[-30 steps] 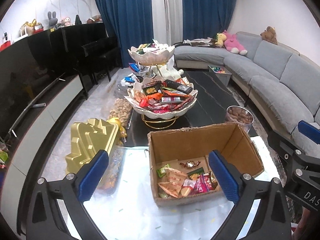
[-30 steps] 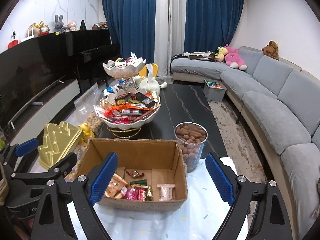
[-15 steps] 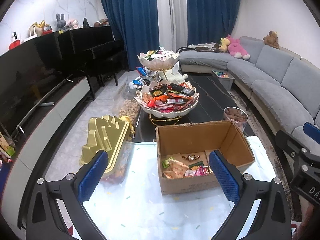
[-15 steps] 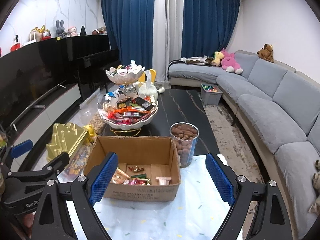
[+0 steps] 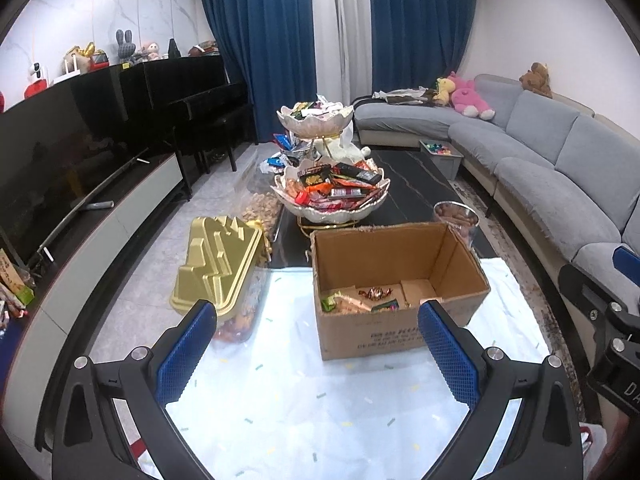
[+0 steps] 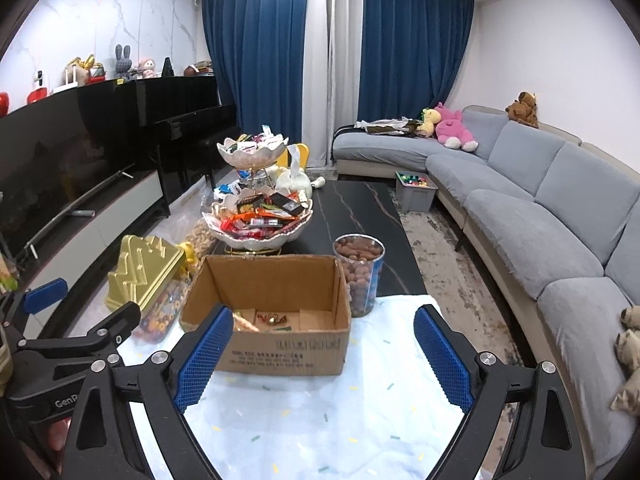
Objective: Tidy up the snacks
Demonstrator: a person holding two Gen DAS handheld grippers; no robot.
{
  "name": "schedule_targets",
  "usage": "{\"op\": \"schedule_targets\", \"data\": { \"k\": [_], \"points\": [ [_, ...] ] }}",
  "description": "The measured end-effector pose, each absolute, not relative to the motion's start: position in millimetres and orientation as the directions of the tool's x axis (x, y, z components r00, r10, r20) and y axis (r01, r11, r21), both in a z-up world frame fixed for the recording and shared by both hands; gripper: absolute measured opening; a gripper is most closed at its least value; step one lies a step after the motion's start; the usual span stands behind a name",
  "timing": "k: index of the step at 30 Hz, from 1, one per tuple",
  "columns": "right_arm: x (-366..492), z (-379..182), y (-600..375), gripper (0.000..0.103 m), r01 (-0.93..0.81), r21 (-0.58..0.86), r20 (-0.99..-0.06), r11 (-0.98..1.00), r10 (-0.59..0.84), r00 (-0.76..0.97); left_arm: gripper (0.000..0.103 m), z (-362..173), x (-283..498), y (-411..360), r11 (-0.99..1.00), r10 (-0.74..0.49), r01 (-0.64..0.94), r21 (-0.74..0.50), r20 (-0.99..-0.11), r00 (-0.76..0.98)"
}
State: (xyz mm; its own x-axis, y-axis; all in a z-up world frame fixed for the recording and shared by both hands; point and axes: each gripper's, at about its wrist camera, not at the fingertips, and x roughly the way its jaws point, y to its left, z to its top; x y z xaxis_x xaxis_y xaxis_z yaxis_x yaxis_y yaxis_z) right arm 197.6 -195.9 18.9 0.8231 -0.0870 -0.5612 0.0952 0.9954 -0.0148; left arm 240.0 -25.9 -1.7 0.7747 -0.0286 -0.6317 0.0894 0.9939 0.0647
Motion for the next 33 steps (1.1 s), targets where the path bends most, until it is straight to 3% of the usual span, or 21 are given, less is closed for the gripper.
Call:
{"op": "schedule_targets", "data": {
  "k": [33],
  "points": [
    [32.4, 35.2, -185.7, 0.093, 0.104, 0.009, -0.546, 0.995, -0.082, 0.834, 0.103, 12.0, 67.8, -3.9, 0.994, -0.08, 0.111, 0.013, -0.609, 0.789]
  ]
}}
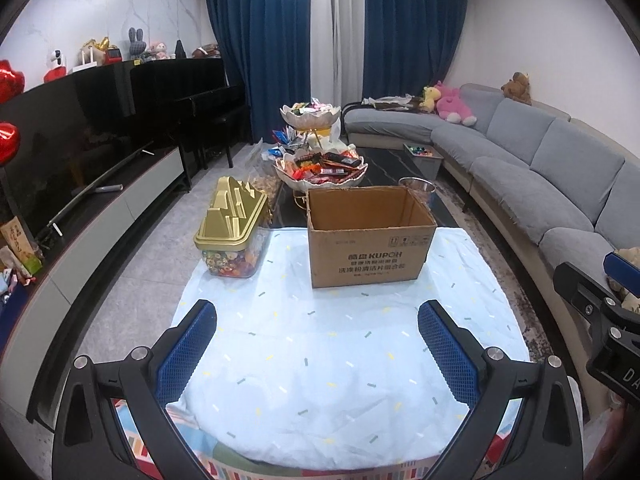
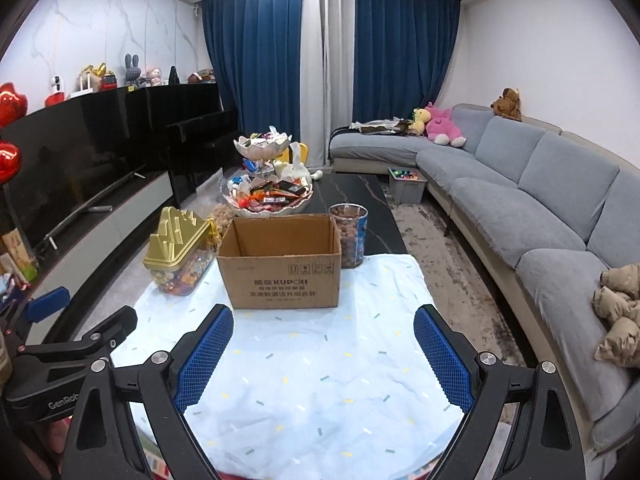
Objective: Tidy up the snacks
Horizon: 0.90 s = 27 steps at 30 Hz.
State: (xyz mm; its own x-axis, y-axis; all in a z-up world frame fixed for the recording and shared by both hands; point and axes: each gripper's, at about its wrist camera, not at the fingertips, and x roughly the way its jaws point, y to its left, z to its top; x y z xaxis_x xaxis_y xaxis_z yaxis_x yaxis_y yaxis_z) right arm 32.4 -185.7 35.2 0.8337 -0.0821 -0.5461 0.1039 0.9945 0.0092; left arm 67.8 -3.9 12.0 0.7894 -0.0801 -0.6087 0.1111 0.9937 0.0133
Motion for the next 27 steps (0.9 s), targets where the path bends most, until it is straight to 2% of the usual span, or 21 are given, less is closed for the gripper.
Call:
{"op": "schedule_targets", "data": {
  "k": [15, 27],
  "points": [
    [-21.4, 38.5, -174.6, 0.093, 0.083, 0.013, -0.535, 0.996, -0.063, 0.842, 0.103, 14.1, 12.6, 7.9, 0.994, -0.096, 0.106, -0.019, -0.599, 0.795],
    [-33.1, 41.9, -174.6, 0.093, 0.099, 0.016, -0.517, 0.995, -0.076, 0.852, 0.103, 16.6, 2.1, 9.9, 0.995, -0.096, 0.1, -0.026, -0.587, 0.804]
  ]
}}
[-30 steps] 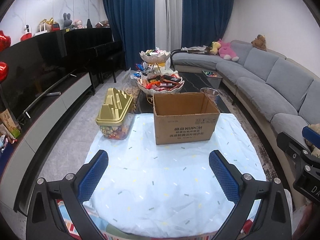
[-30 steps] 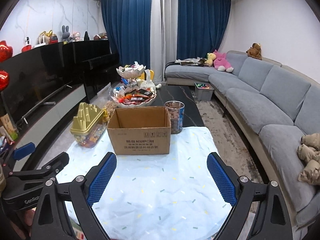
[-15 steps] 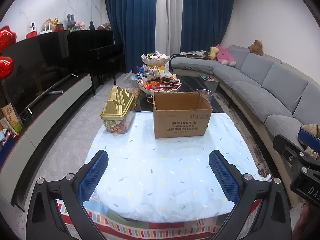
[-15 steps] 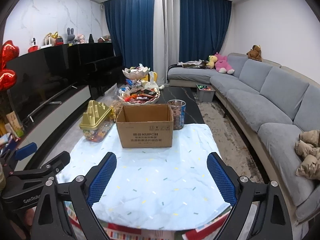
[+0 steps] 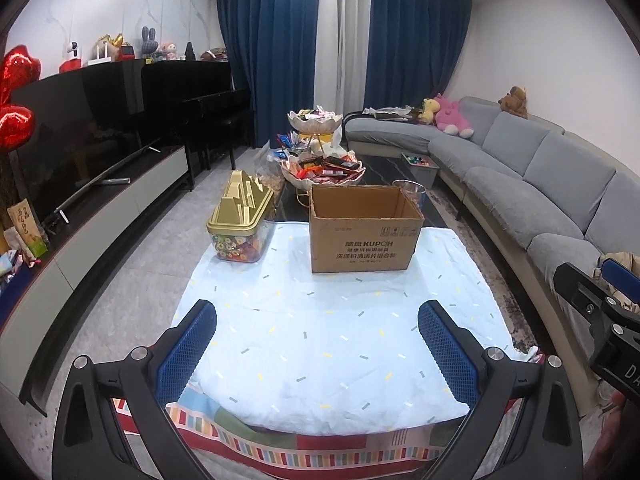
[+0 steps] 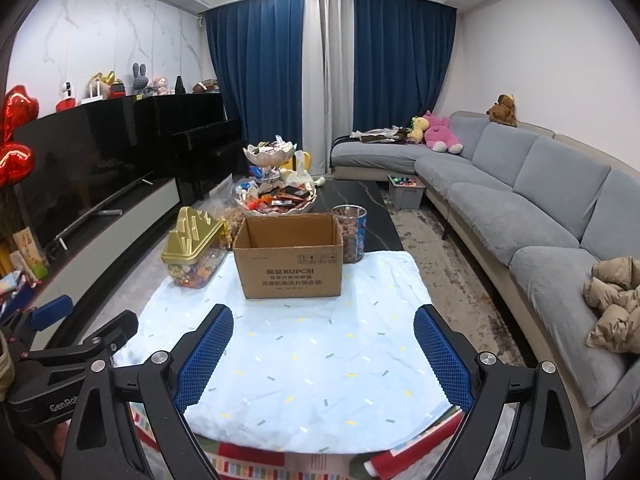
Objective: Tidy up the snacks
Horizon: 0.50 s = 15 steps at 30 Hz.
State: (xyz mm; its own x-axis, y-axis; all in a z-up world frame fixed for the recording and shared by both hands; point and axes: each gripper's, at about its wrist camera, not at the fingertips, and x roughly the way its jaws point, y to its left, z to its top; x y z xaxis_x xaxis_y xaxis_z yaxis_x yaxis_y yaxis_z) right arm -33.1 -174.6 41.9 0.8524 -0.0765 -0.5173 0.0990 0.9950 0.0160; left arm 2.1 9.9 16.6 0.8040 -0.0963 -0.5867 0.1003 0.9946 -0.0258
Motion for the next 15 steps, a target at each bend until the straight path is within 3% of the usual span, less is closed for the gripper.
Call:
{"op": "schedule_targets", "data": {
  "k": [15],
  "points": [
    [-33.6, 43.2, -177.5, 0.093, 0.102, 0.017, -0.517, 0.995, -0.078, 0.852, 0.103, 16.6, -0.6, 10.3, 0.994, -0.099, 0.103, -0.028, -0.586, 0.804]
  ]
}}
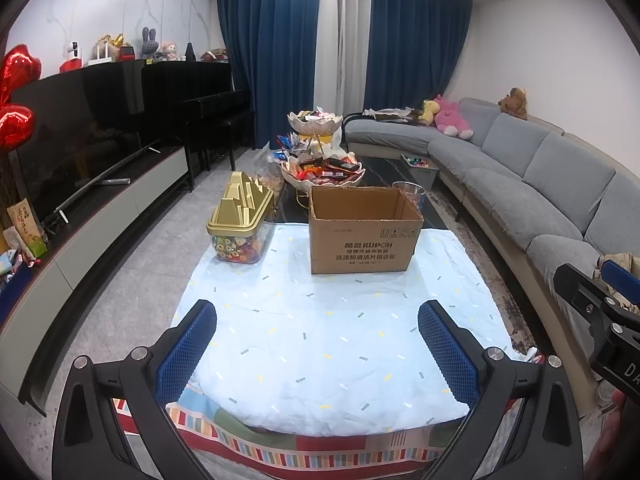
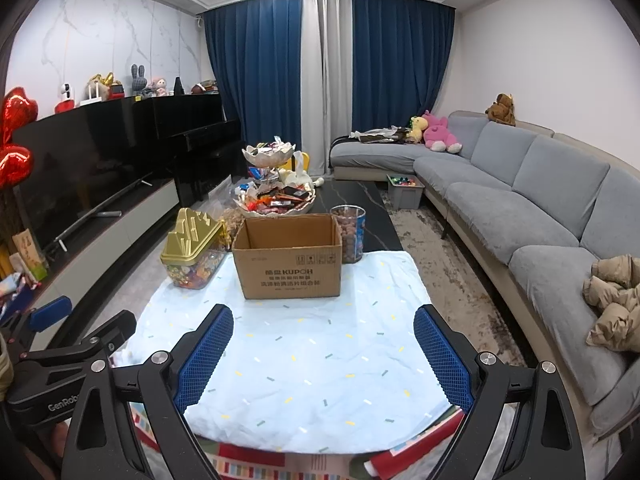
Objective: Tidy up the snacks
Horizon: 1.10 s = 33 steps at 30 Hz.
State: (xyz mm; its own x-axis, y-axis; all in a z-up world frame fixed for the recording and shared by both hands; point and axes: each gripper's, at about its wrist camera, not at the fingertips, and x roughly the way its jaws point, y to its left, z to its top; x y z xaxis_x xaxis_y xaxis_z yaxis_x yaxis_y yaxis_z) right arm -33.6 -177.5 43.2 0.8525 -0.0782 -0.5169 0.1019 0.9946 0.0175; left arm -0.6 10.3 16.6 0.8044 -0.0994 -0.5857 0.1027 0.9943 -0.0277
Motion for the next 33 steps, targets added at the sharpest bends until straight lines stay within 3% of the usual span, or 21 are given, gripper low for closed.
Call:
{"op": "schedule_targets", "data": {
  "k": [33],
  "points": [
    [-31.9, 43.0, -178.8, 0.093, 0.104, 0.027, -0.523, 0.994, -0.075, 0.849, 0.103, 23.2, -0.1, 7.7, 0.994, -0.102, 0.105, -0.029, -0.59, 0.801]
  ]
}}
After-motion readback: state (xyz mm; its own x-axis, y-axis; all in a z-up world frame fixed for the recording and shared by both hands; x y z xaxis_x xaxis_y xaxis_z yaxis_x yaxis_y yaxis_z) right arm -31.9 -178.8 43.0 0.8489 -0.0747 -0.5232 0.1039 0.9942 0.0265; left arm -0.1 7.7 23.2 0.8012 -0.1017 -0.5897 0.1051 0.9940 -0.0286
